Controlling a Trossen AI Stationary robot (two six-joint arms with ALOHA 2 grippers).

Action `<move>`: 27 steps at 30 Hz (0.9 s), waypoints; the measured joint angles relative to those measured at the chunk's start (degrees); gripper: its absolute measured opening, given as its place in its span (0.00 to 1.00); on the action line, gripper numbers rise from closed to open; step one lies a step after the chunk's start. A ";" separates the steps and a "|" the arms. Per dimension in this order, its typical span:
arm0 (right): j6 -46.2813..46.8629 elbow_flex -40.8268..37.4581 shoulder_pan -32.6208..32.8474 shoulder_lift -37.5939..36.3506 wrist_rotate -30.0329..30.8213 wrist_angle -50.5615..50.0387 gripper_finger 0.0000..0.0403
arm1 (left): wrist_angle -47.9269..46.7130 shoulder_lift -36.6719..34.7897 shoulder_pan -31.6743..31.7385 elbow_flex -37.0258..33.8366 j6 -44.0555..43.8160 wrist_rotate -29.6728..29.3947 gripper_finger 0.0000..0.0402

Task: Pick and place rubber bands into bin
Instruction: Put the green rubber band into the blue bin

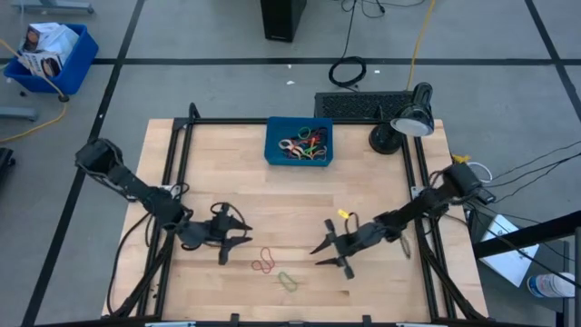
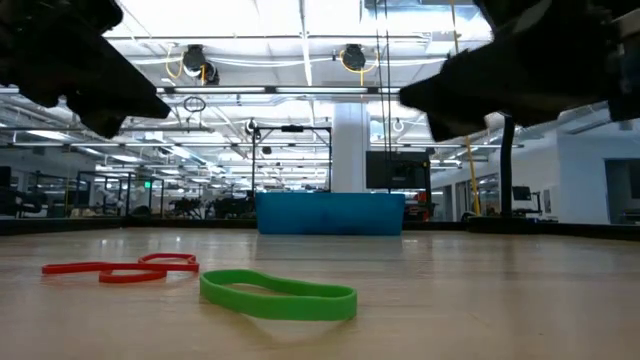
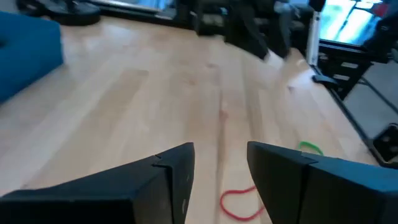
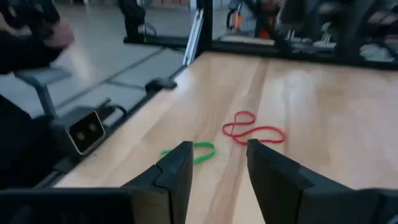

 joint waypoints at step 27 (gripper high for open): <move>-1.45 32.02 -0.58 23.27 -8.26 -31.72 0.61 | -1.28 0.00 -1.56 -0.05 -2.61 -10.02 0.38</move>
